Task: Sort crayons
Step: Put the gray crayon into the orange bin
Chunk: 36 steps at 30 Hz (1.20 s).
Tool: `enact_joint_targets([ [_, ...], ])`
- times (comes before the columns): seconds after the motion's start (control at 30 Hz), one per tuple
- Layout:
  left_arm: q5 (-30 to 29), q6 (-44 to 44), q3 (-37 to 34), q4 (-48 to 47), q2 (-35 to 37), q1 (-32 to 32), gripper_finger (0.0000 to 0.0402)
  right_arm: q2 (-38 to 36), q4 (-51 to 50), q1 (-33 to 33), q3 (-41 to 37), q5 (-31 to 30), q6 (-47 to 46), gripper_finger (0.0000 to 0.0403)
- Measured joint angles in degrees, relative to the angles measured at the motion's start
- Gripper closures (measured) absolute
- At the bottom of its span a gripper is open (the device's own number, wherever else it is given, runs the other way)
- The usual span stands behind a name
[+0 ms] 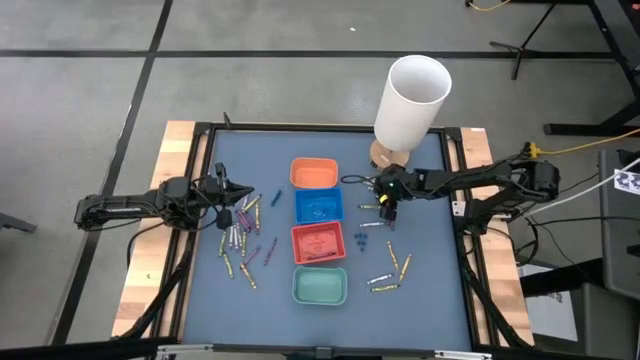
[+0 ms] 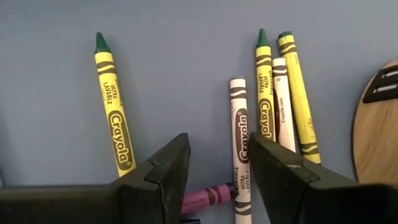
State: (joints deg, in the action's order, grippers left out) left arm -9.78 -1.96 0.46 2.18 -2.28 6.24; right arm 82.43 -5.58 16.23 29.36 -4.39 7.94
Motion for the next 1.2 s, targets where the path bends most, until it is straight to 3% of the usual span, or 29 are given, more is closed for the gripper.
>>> enact_joint_targets([
  [0.47,0.00,0.00,-0.01,-0.01,0.00,0.00,0.0401,0.12,1.27,1.03,-0.09,-0.07,3.01,0.0229],
  [0.73,0.00,0.00,0.01,0.01,0.00,0.00,0.0401,0.14,1.16,4.92,-0.09,6.75,2.91,0.0229],
  [1.2,0.00,-0.07,0.00,0.00,0.00,0.00,0.0401,0.17,1.06,4.84,-0.09,9.53,4.33,0.0229],
])
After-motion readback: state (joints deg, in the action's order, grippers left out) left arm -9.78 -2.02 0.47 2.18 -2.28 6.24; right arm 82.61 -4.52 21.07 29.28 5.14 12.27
